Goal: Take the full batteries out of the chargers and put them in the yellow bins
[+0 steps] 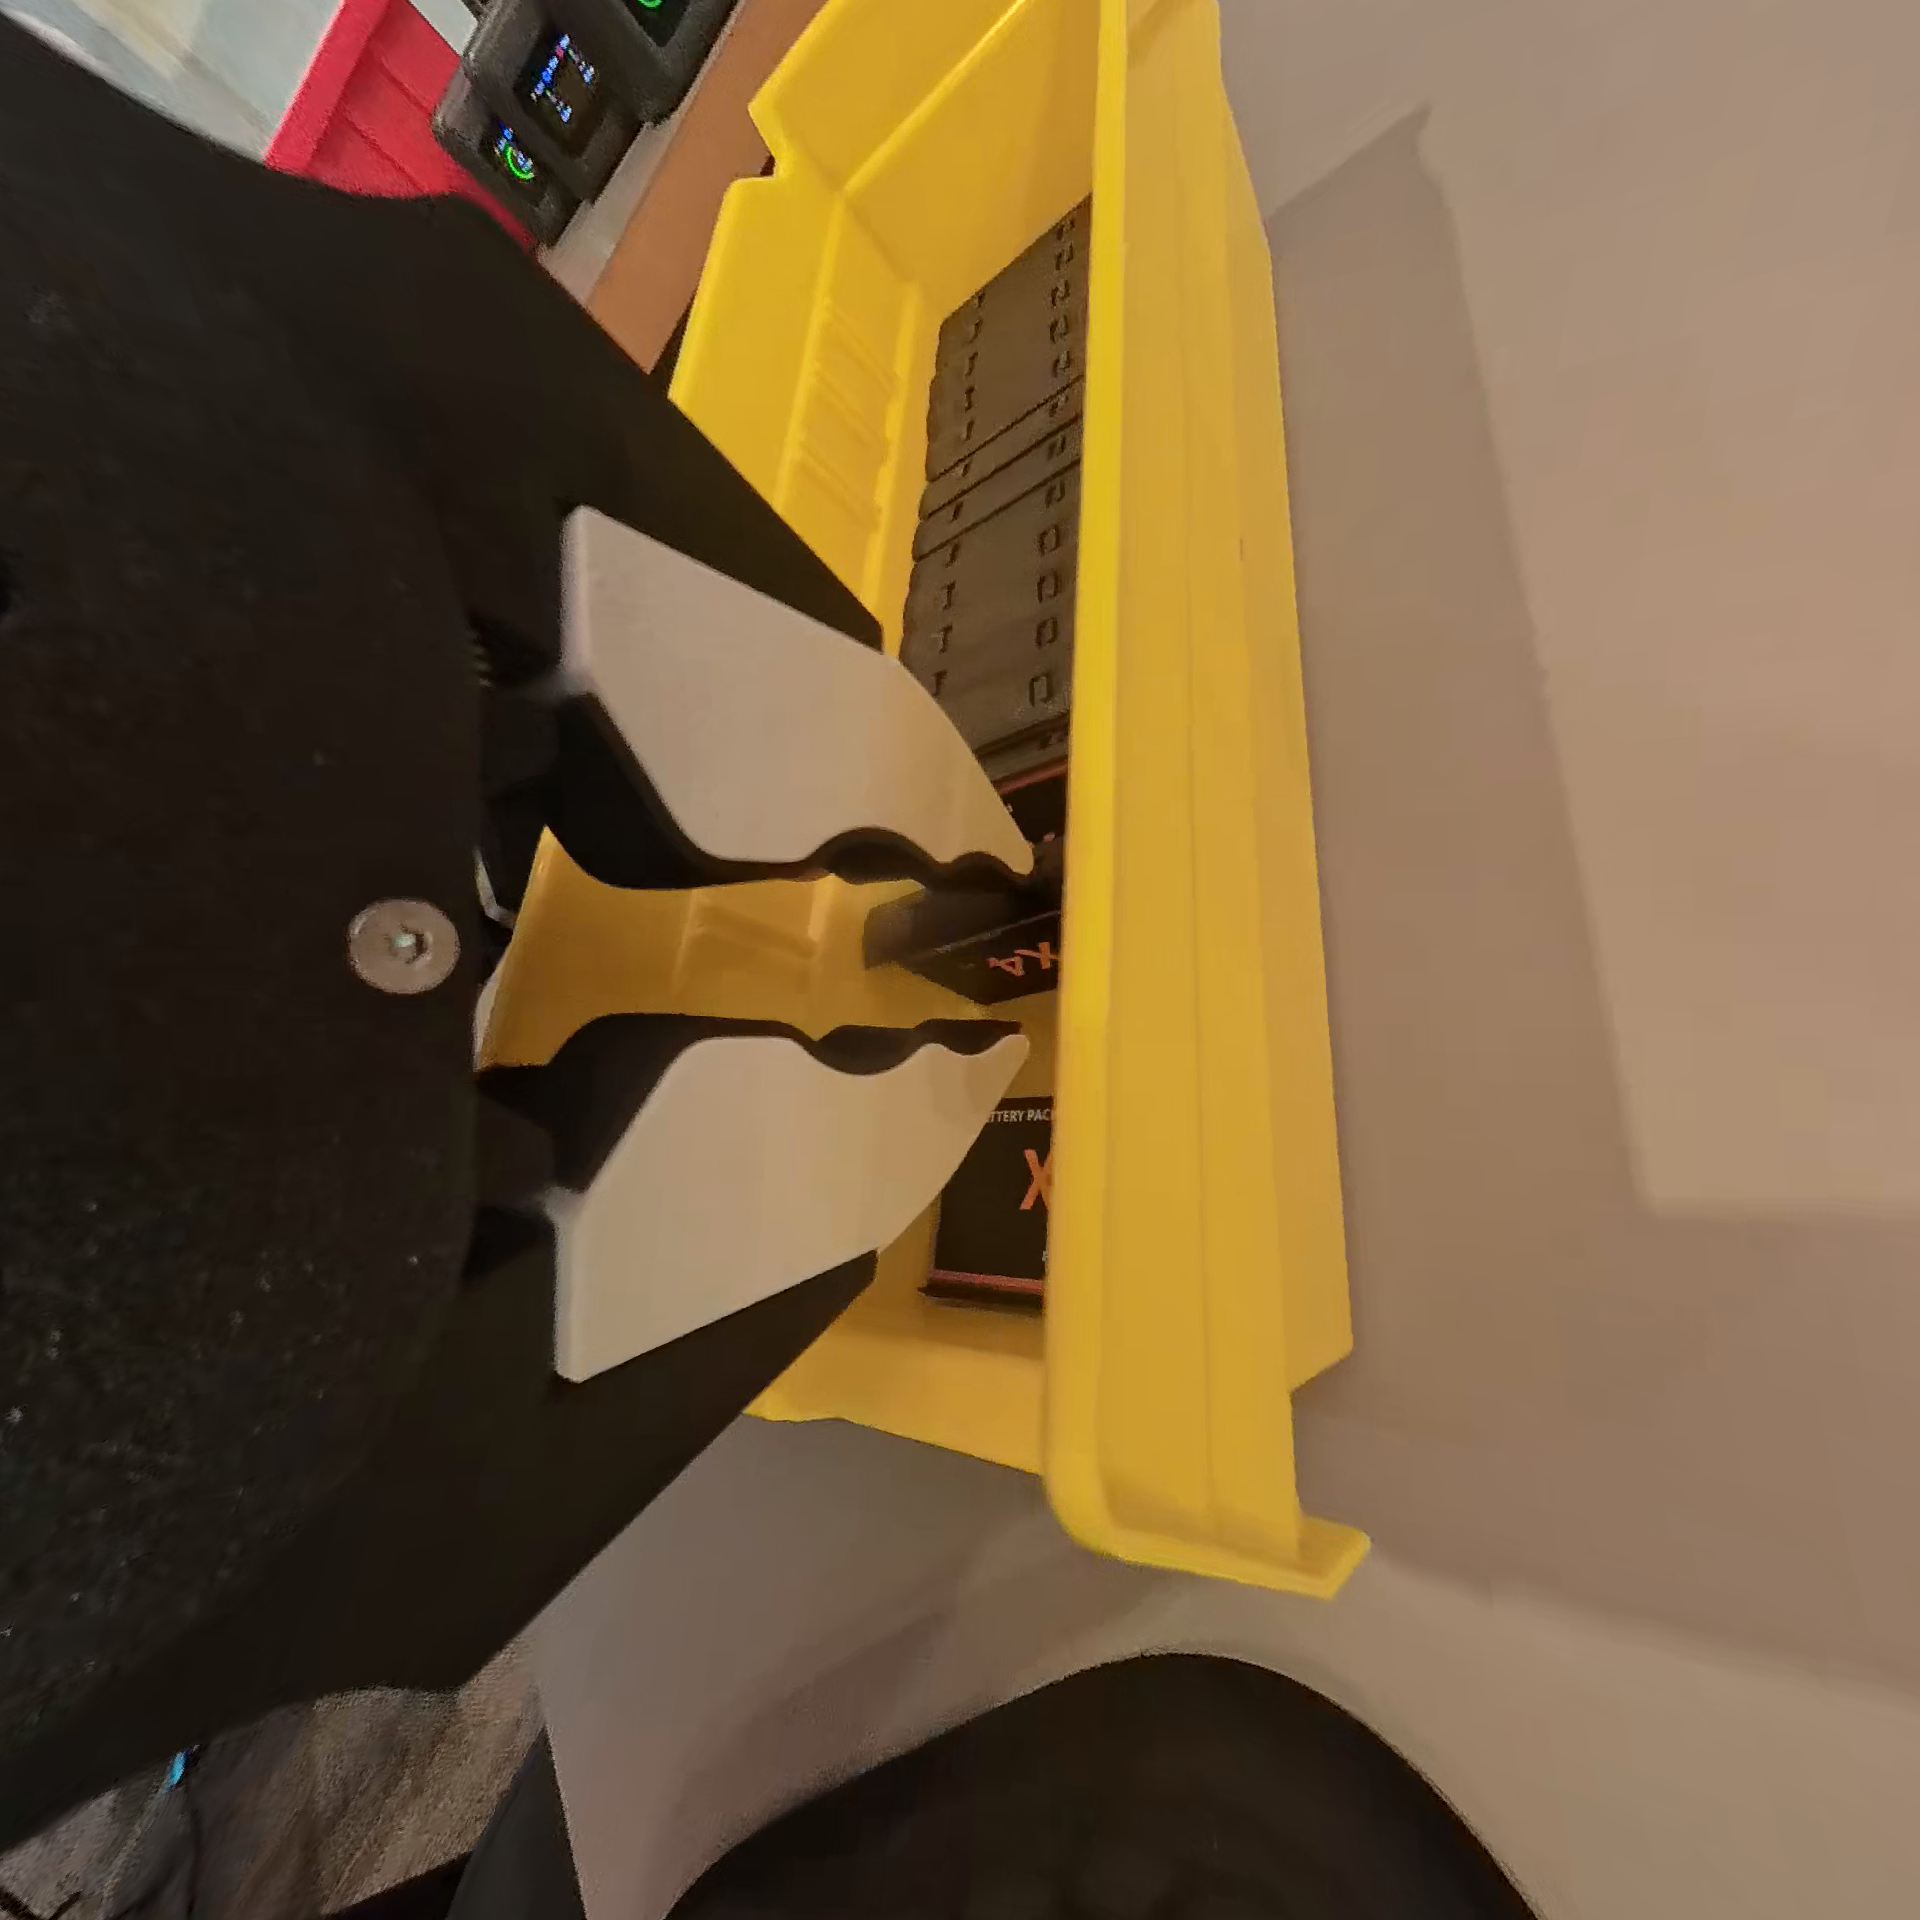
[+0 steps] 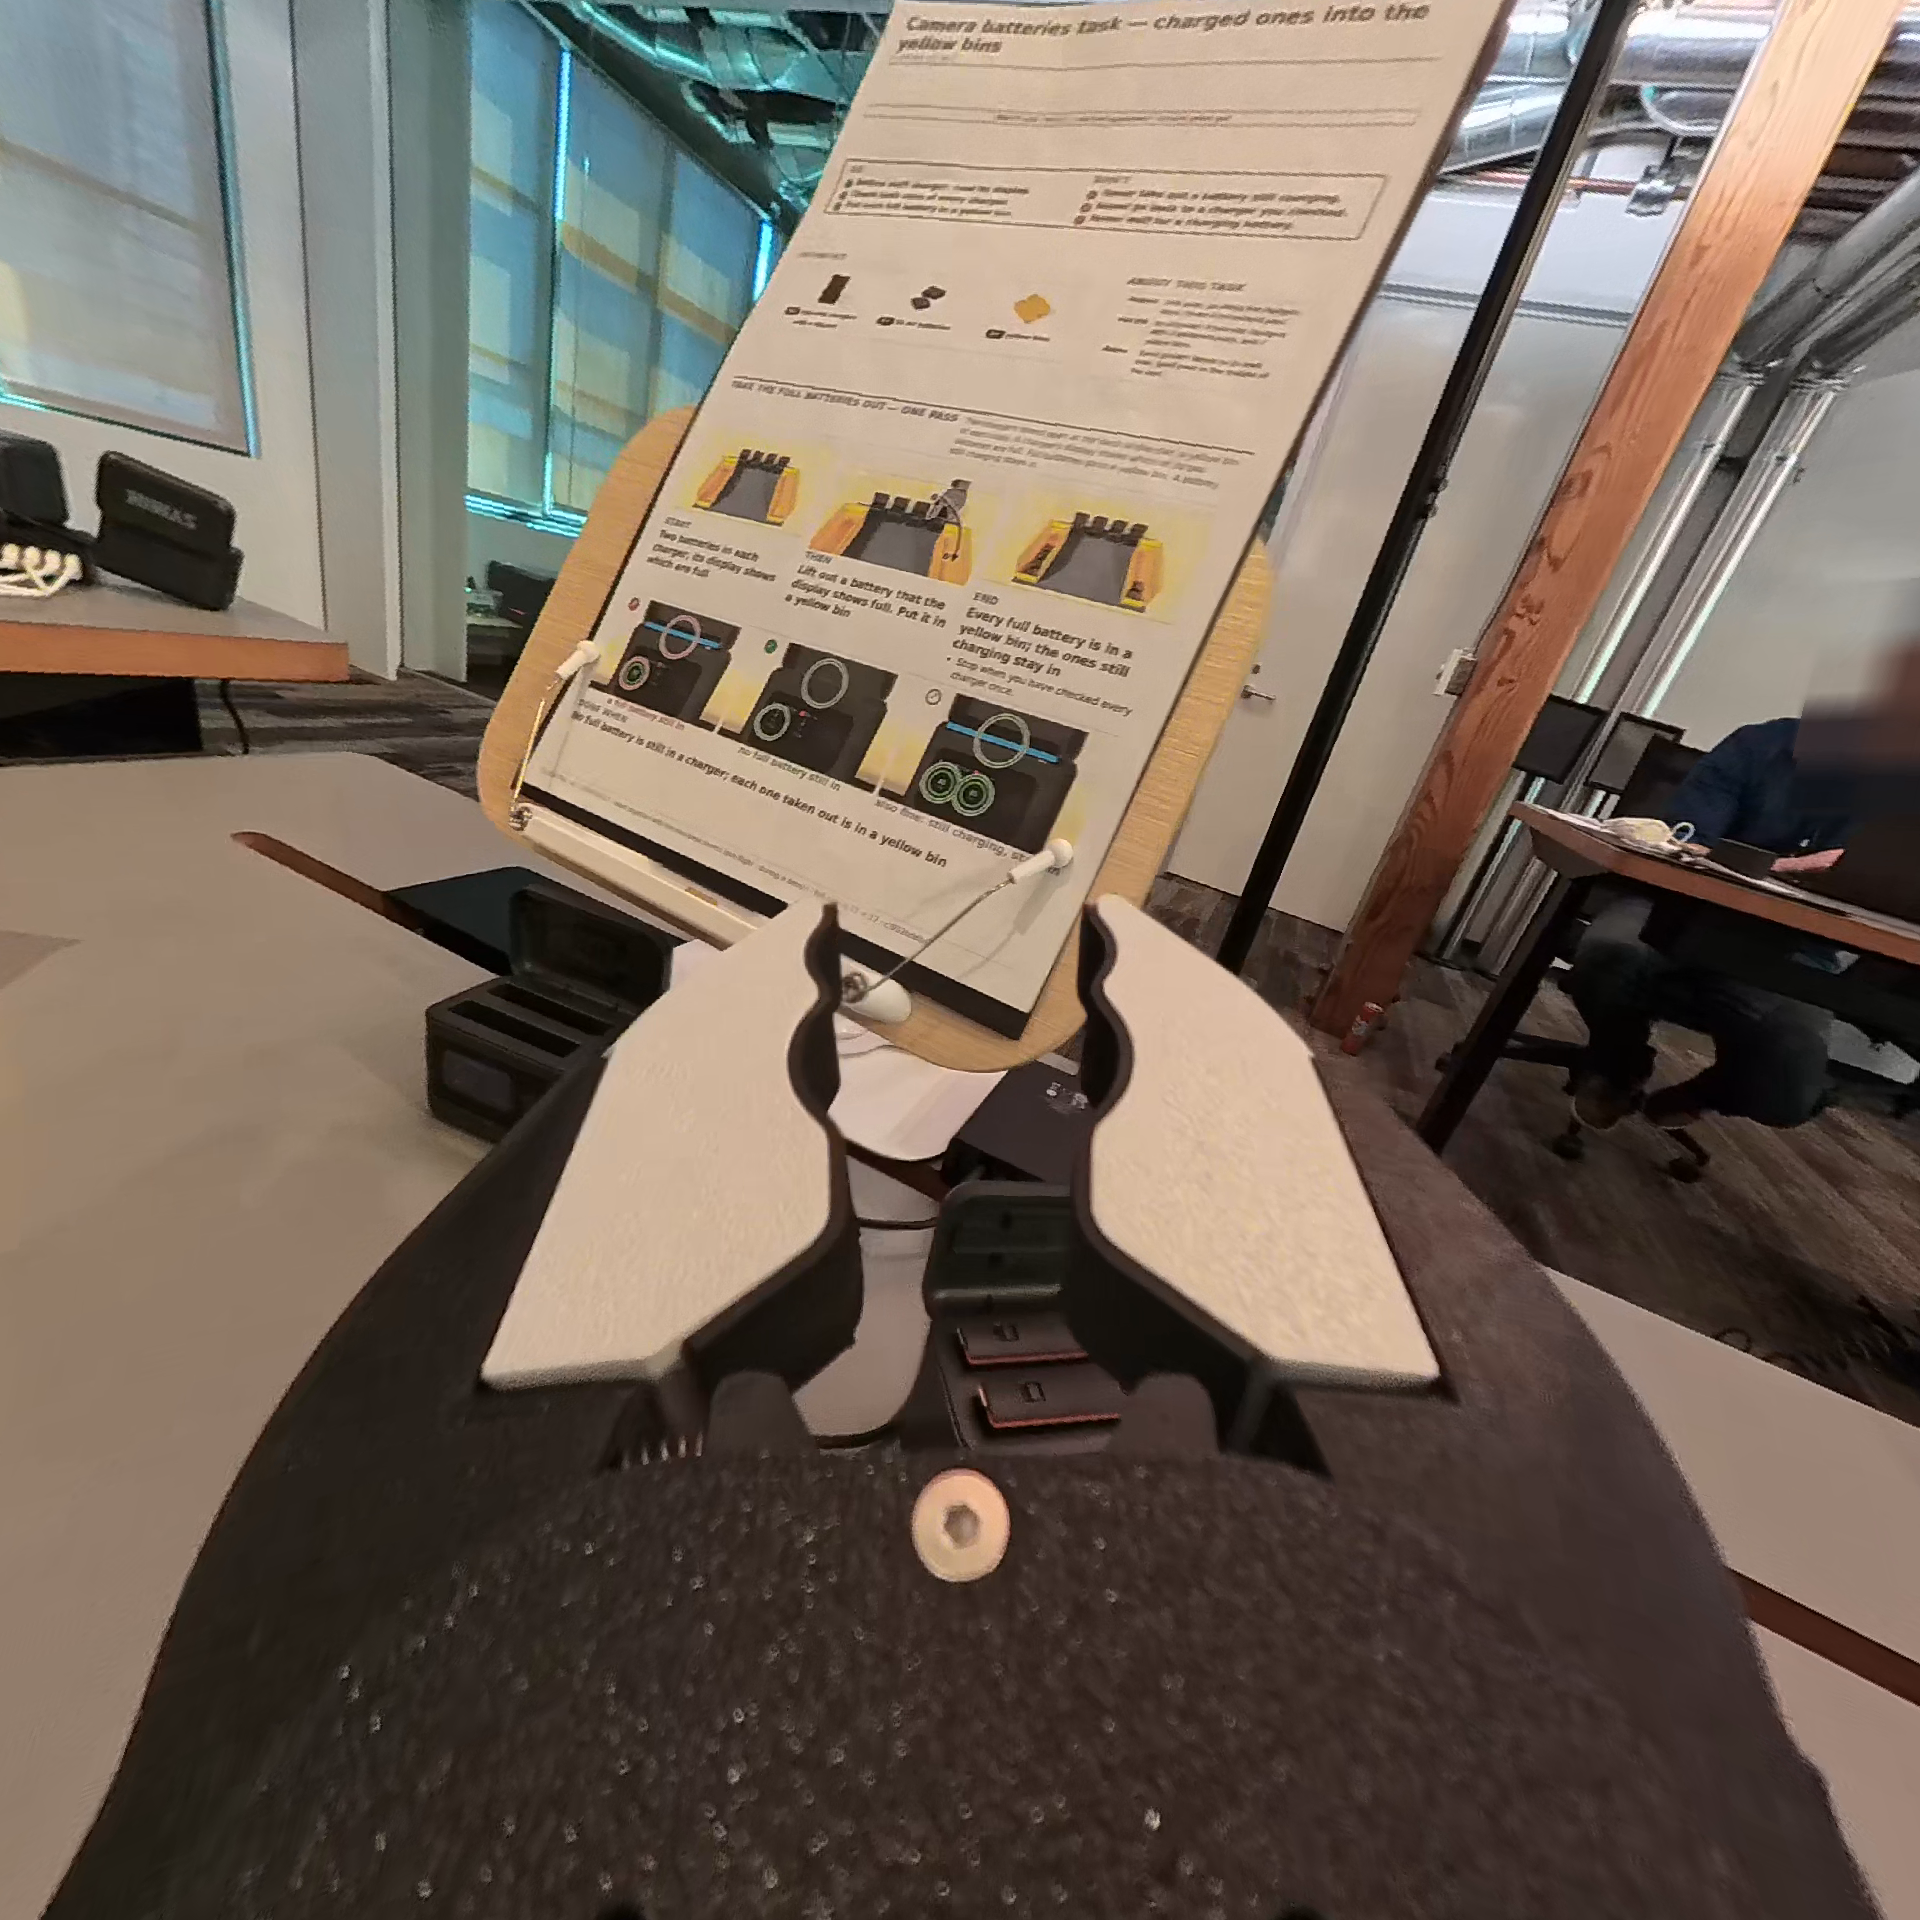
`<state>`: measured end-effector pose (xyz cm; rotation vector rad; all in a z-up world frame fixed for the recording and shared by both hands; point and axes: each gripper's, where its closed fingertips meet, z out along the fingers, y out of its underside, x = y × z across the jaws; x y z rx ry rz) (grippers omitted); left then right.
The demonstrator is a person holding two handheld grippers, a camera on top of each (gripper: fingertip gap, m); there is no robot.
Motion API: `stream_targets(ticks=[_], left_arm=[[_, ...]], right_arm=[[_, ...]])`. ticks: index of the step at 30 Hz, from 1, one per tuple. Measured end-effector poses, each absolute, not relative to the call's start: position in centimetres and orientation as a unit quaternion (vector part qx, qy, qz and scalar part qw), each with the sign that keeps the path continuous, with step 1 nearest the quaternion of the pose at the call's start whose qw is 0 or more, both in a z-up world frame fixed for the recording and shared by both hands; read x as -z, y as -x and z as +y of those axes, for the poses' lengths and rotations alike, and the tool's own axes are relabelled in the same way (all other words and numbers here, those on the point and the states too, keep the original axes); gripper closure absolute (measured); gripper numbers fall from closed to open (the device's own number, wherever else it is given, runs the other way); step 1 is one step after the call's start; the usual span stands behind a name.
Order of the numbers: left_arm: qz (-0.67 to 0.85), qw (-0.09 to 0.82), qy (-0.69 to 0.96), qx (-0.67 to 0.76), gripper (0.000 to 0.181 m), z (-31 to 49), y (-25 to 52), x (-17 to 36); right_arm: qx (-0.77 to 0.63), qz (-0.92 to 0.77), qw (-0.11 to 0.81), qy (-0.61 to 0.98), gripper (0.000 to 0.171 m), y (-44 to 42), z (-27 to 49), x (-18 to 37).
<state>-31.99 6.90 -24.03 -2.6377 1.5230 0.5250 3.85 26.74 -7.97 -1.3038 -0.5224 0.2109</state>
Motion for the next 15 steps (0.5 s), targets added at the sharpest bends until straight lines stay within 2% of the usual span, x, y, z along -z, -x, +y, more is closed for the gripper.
stream_targets(ticks=[4,6,13,15], left_arm=[[0.486,0.059,0.85,-0.192,0.15,8.2,32.2,23.7],[0.488,0.043,0.85,-0.195,0.146,8.1,32.7,24.0],[0.496,0.025,0.847,-0.19,0.152,8.1,32.7,25.6],[0.496,0.018,0.849,-0.181,0.159,7.9,32.7,26.0]], right_arm=[[-0.097,-0.257,0.75,0.602,0.128,-2.9,26.6,8.6],[-0.099,-0.265,0.744,0.605,0.128,-2.3,26.6,9.0],[-0.104,-0.291,0.727,0.613,0.128,-1.2,26.6,10.1],[-0.109,-0.291,0.723,0.617,0.128,-1.1,26.7,10.4]])
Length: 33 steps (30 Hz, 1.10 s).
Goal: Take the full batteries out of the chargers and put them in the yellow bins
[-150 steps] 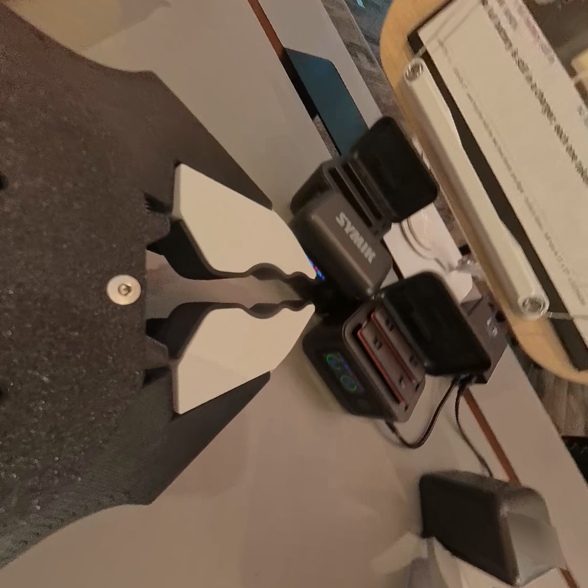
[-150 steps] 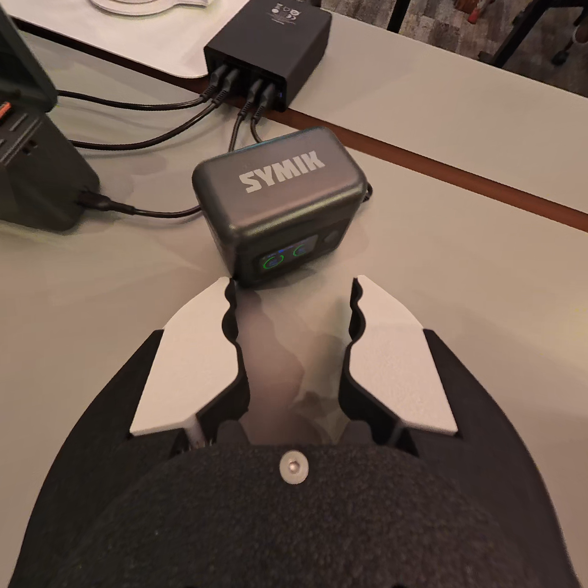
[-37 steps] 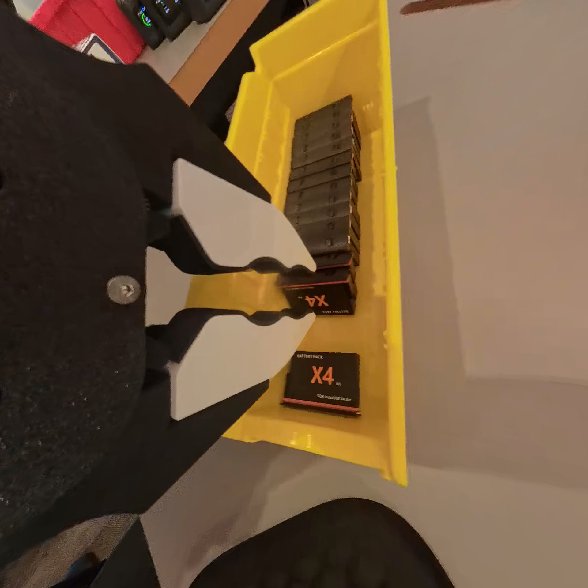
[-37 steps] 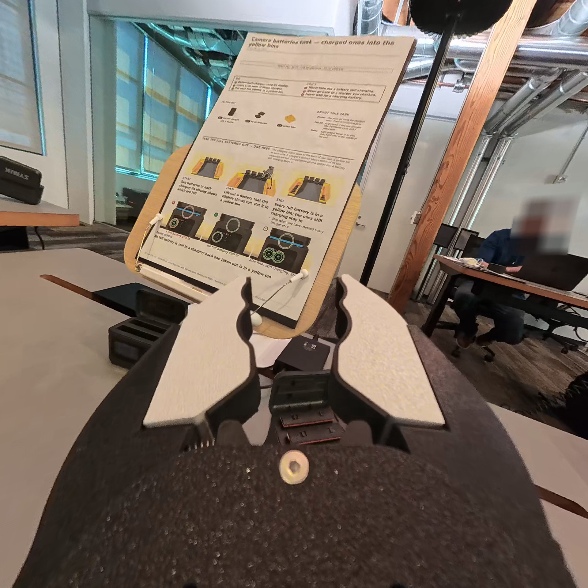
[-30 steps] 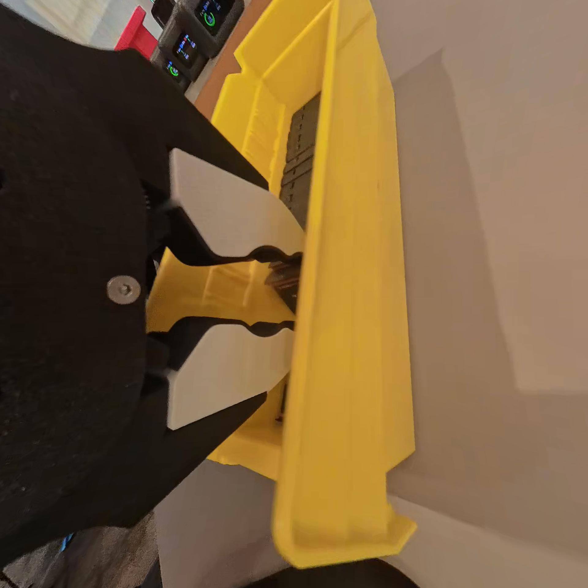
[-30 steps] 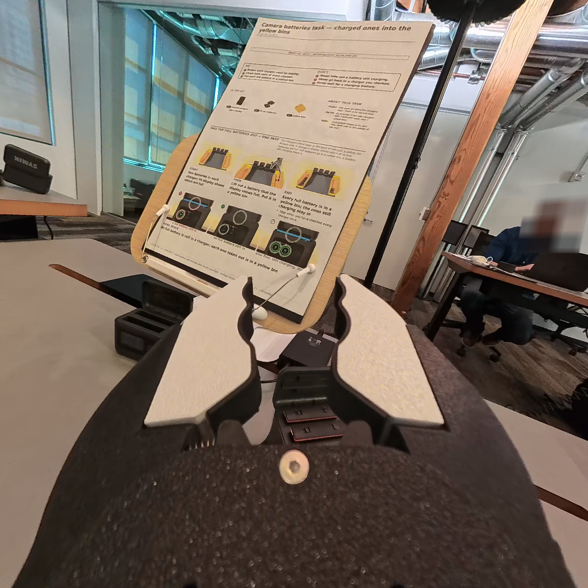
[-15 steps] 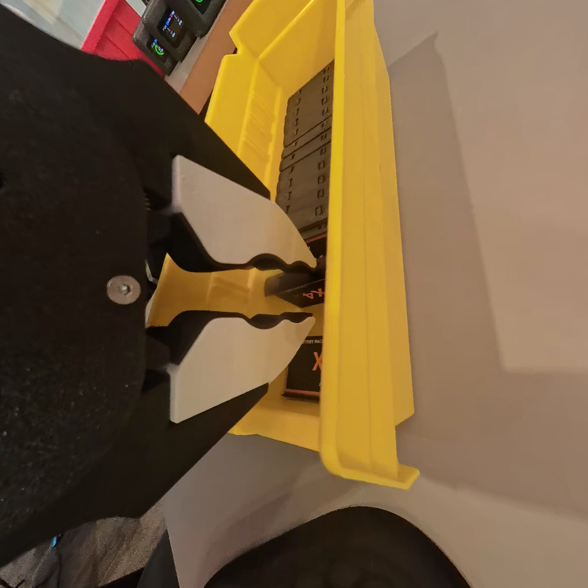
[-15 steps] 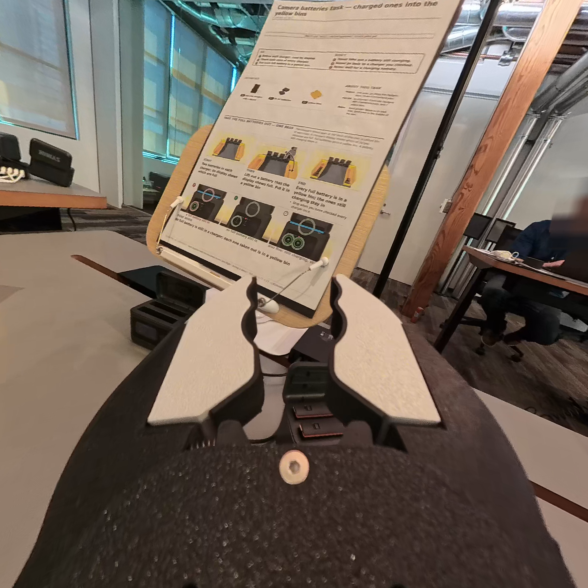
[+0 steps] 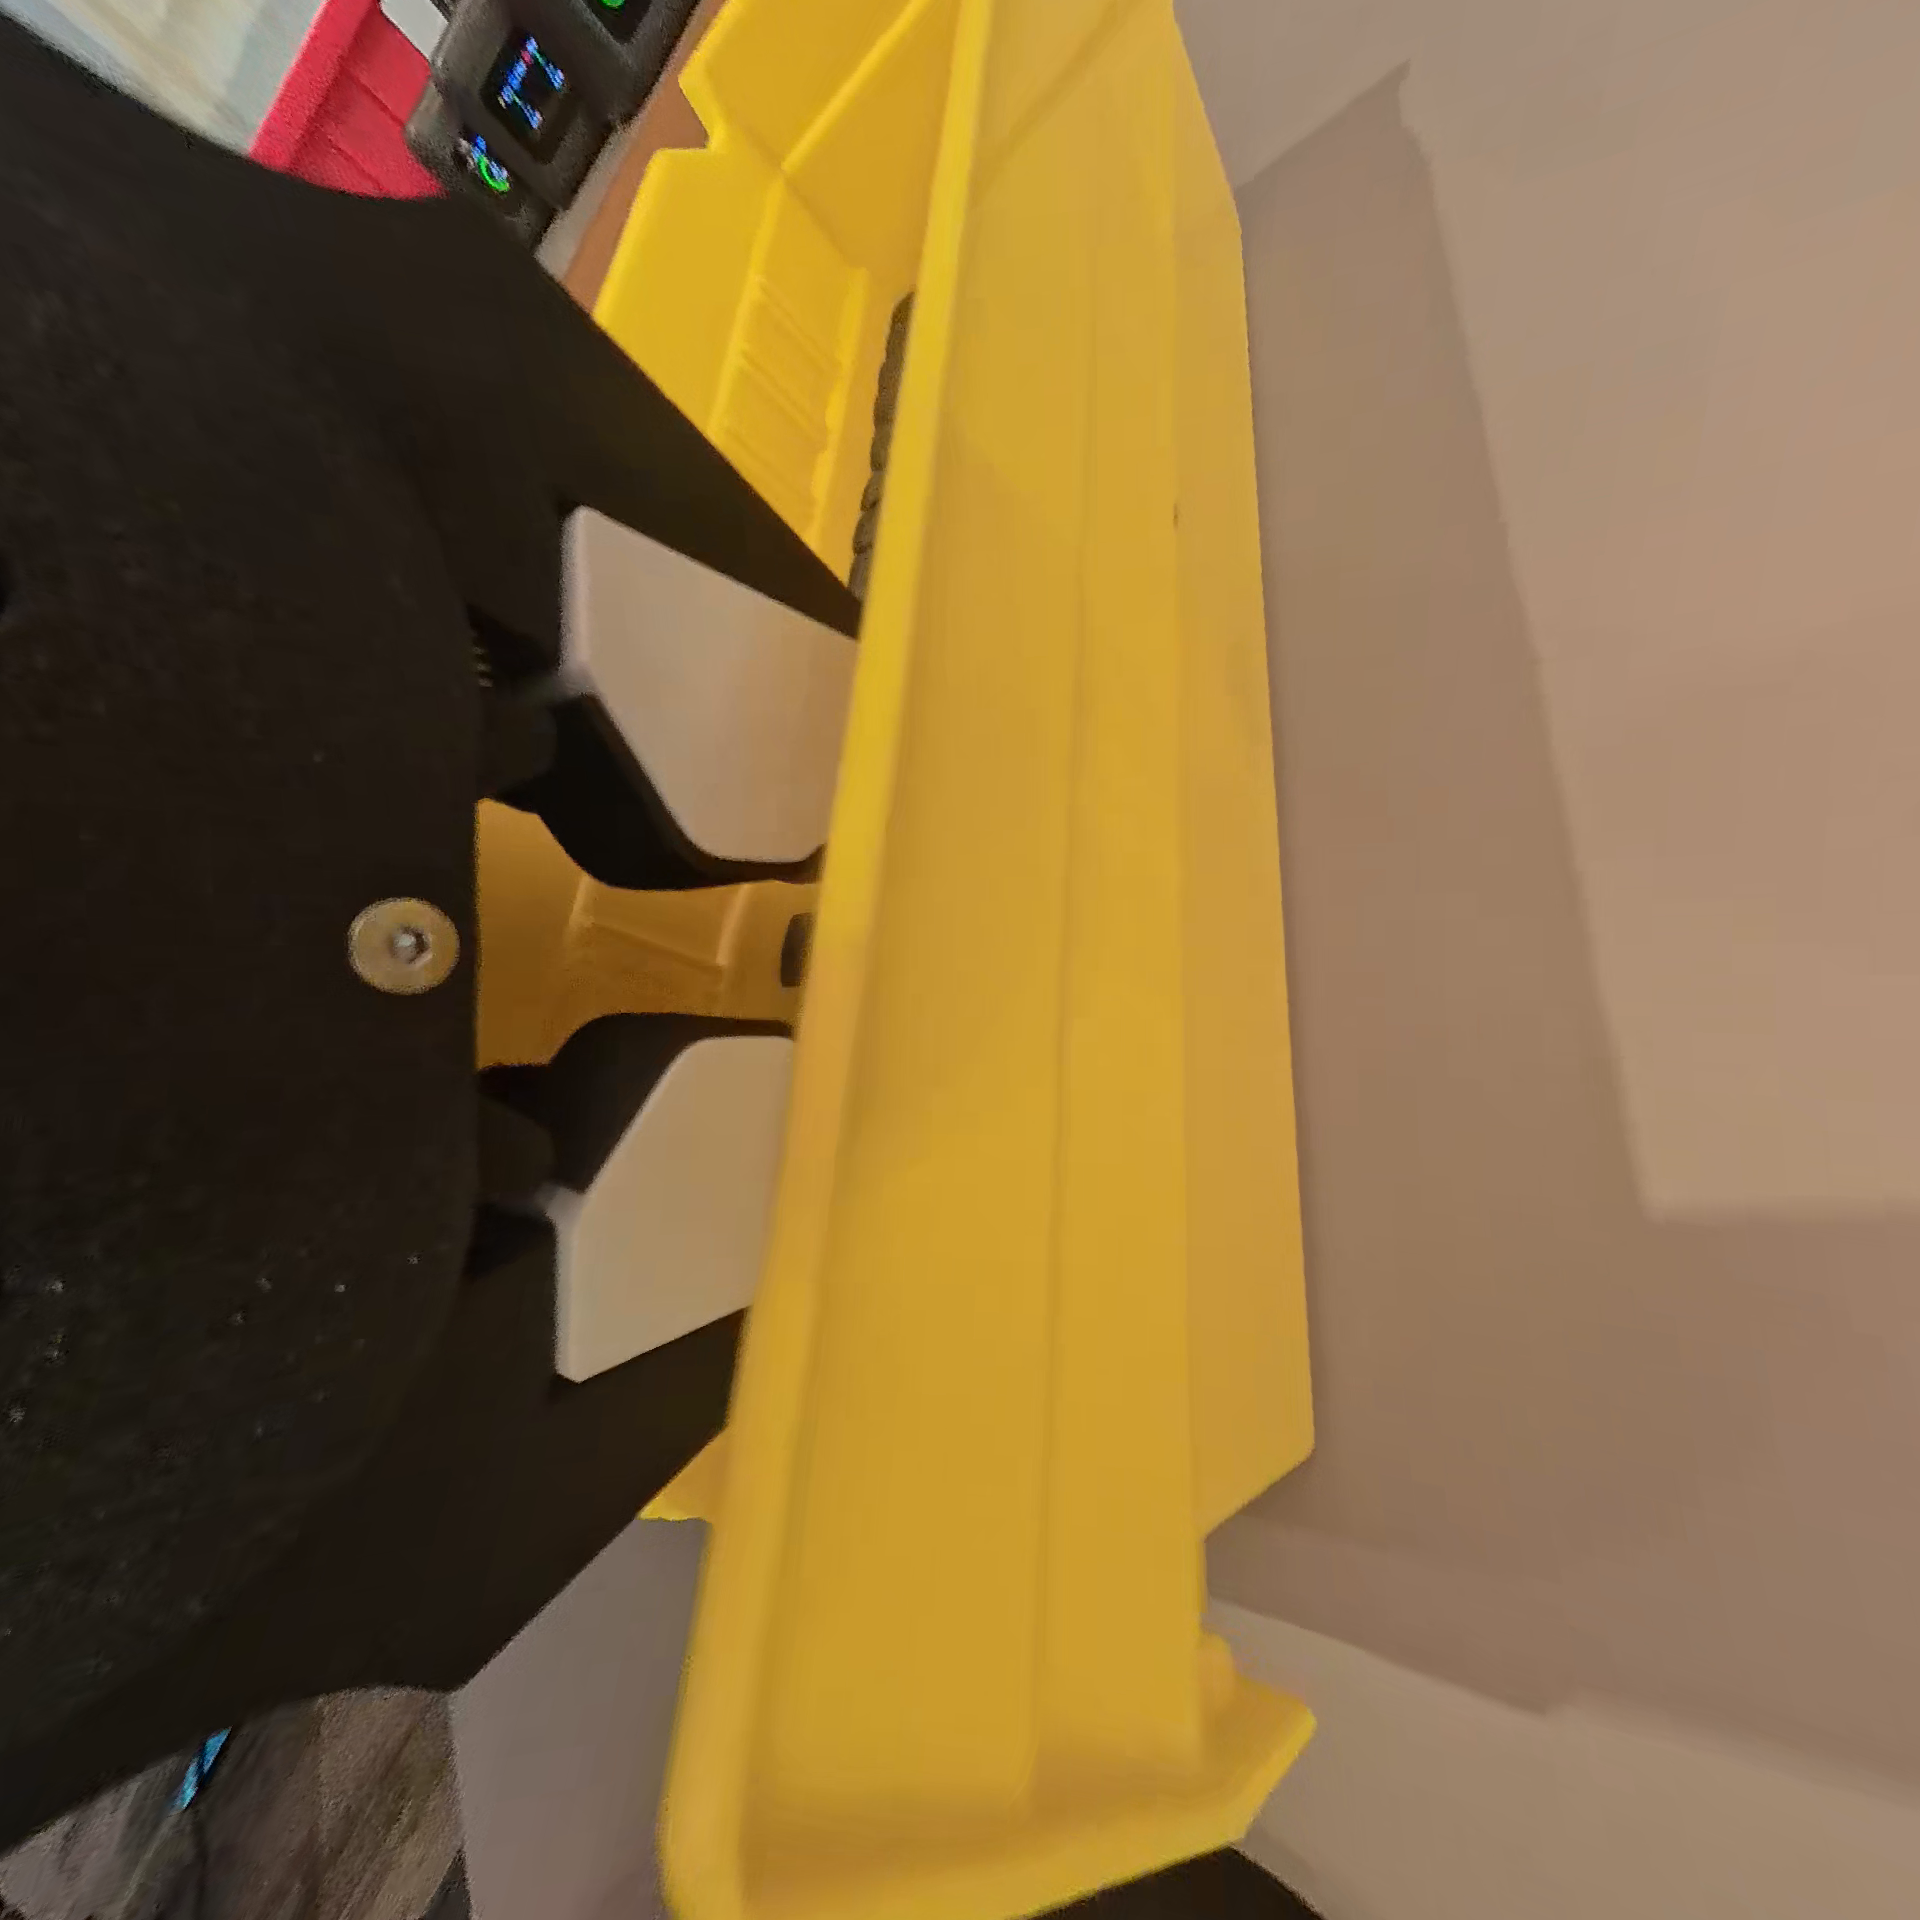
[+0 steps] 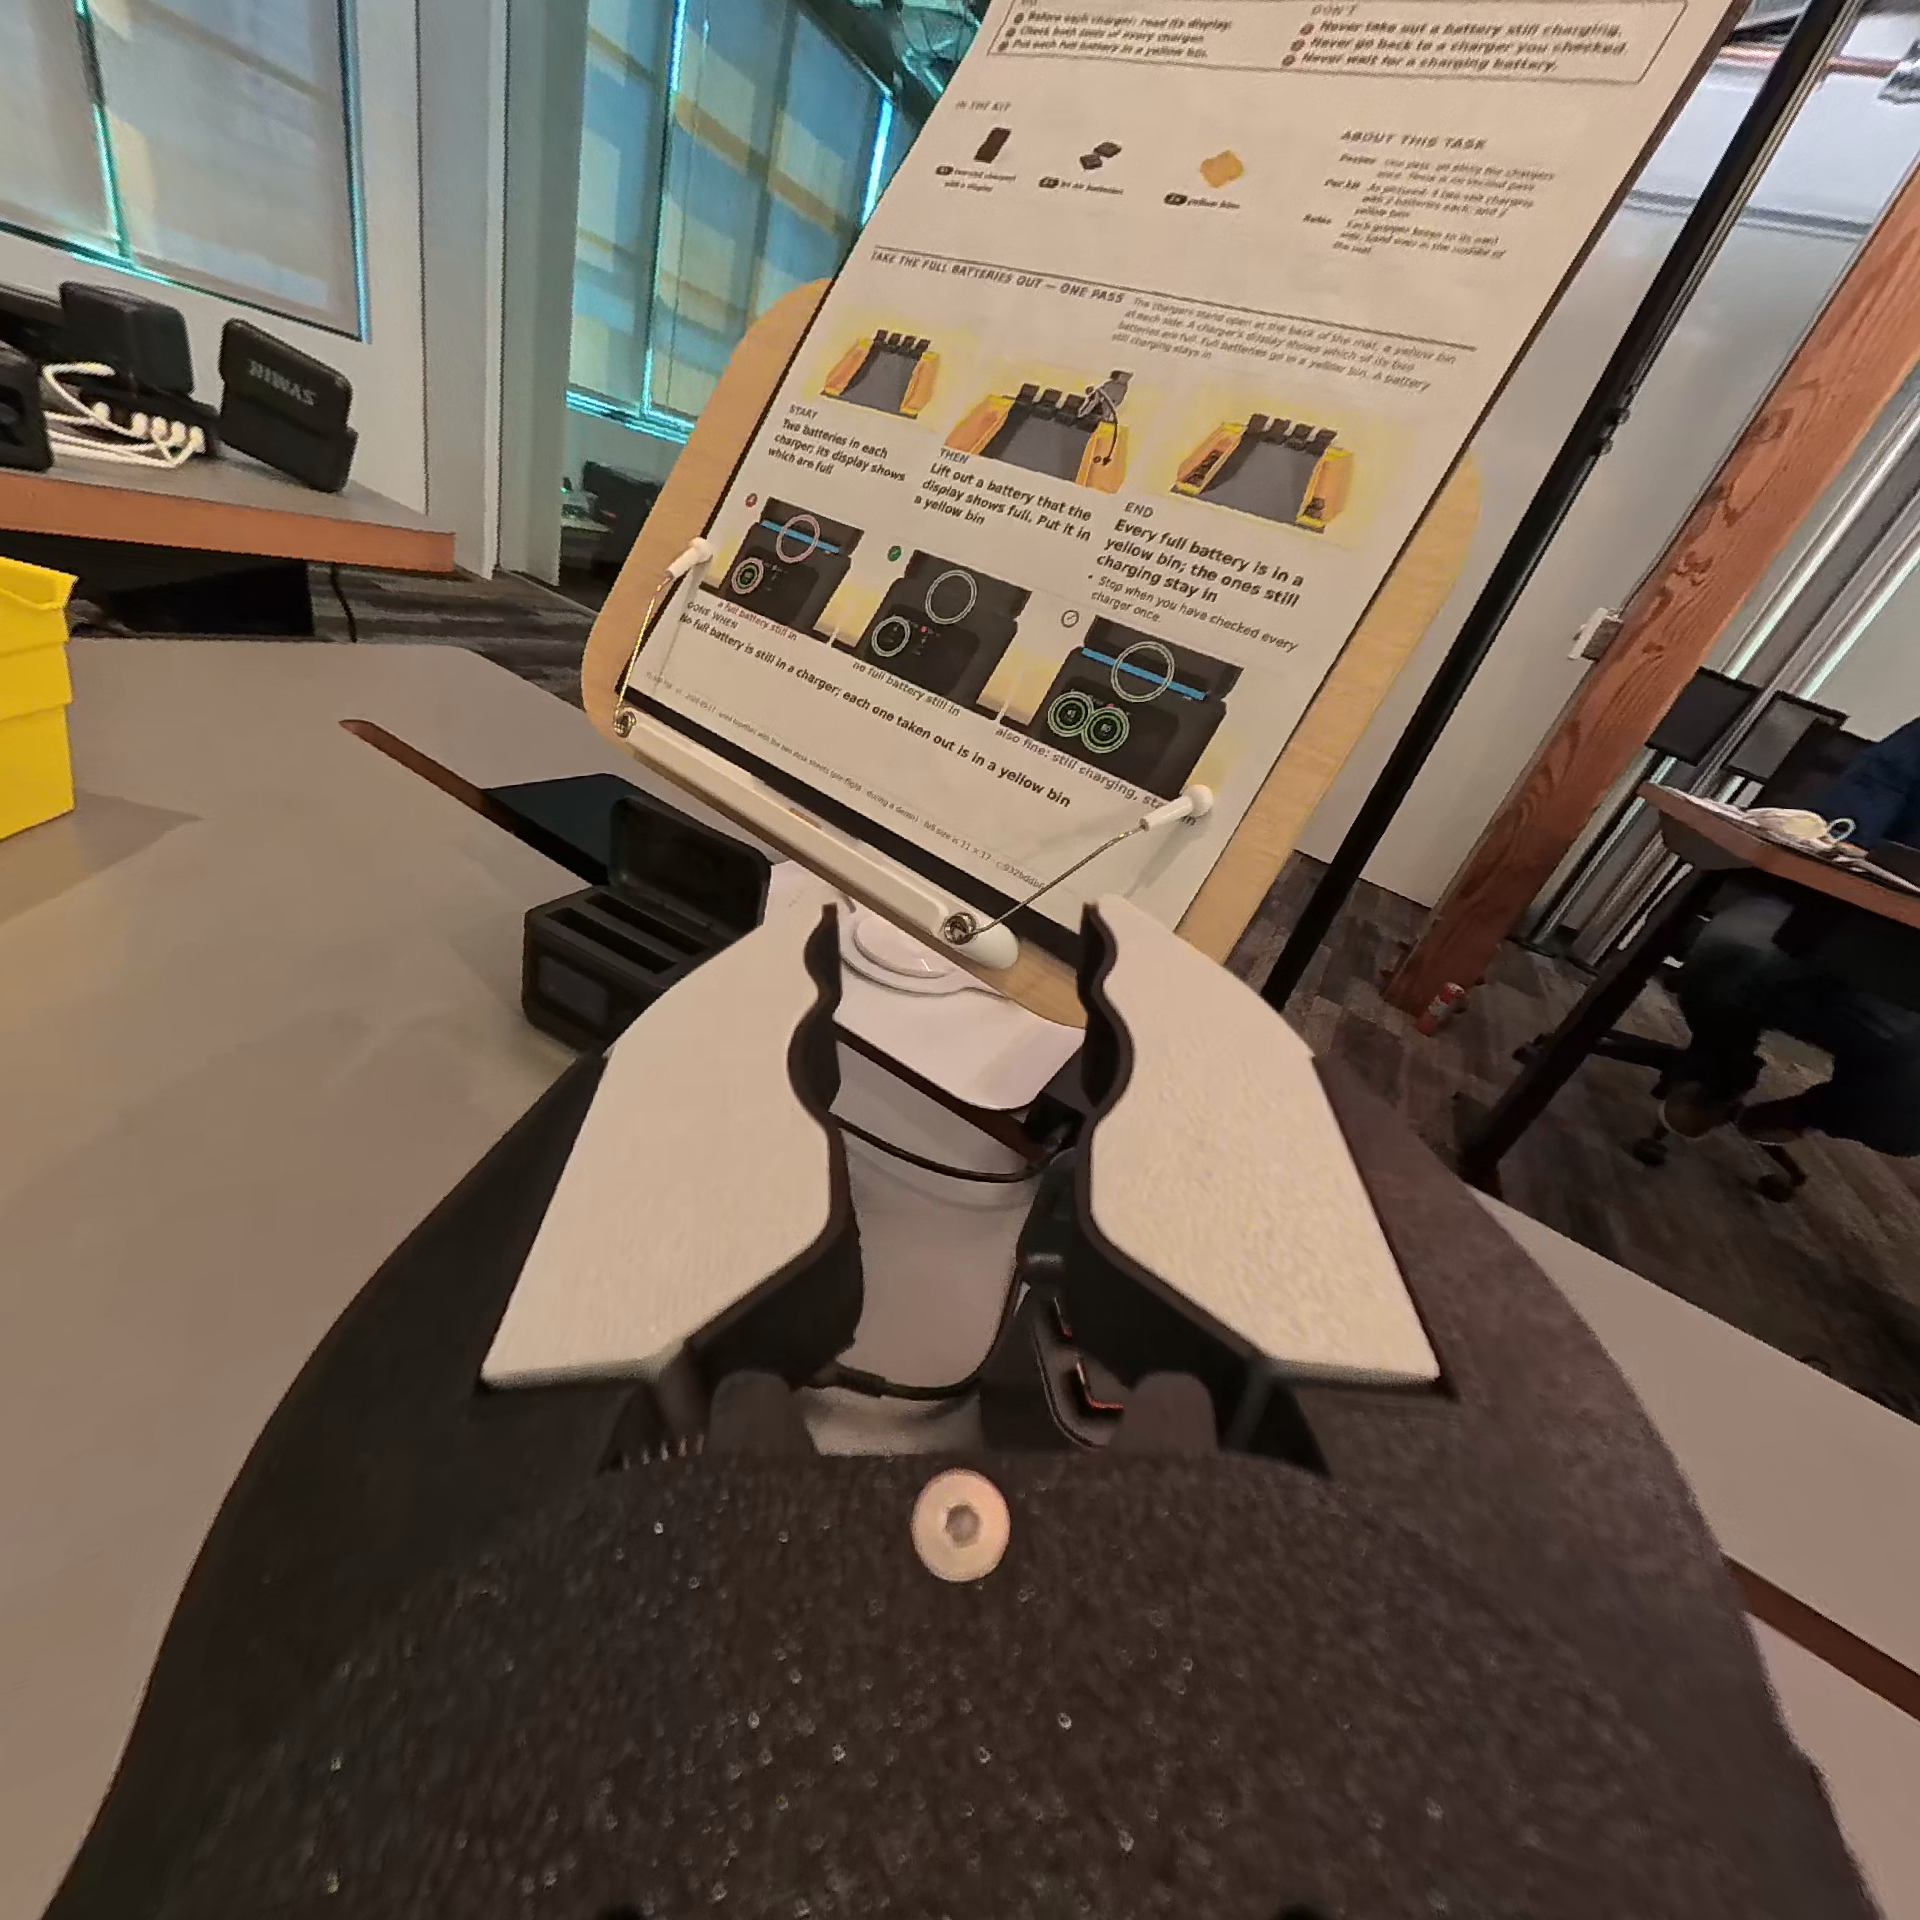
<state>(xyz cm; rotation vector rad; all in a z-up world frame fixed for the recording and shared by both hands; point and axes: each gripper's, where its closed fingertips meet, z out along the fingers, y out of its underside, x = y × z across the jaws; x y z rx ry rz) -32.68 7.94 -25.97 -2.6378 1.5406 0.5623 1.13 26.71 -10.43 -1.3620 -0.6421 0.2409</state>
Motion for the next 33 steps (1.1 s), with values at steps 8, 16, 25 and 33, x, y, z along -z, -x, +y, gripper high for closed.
stream_targets(ticks=[8,16,25,33], left_arm=[[0.501,0.02,0.848,-0.17,0.167,7.8,32.6,25.7],[0.483,0.063,0.855,-0.18,0.167,8.2,33.1,22.5],[0.449,0.169,0.853,-0.206,0.167,9.8,33.3,15.1],[0.473,0.217,0.83,-0.201,0.167,12.2,29.9,12.8]], right_arm=[[-0.123,-0.293,0.711,0.628,0.128,-1.2,27.0,11.1],[-0.119,-0.283,0.714,0.629,0.128,-1.7,27.1,10.8],[-0.092,-0.217,0.708,0.665,0.144,-4.5,27.1,10.7],[-0.066,-0.158,0.653,0.738,0.144,-9.1,25.1,14.8]])
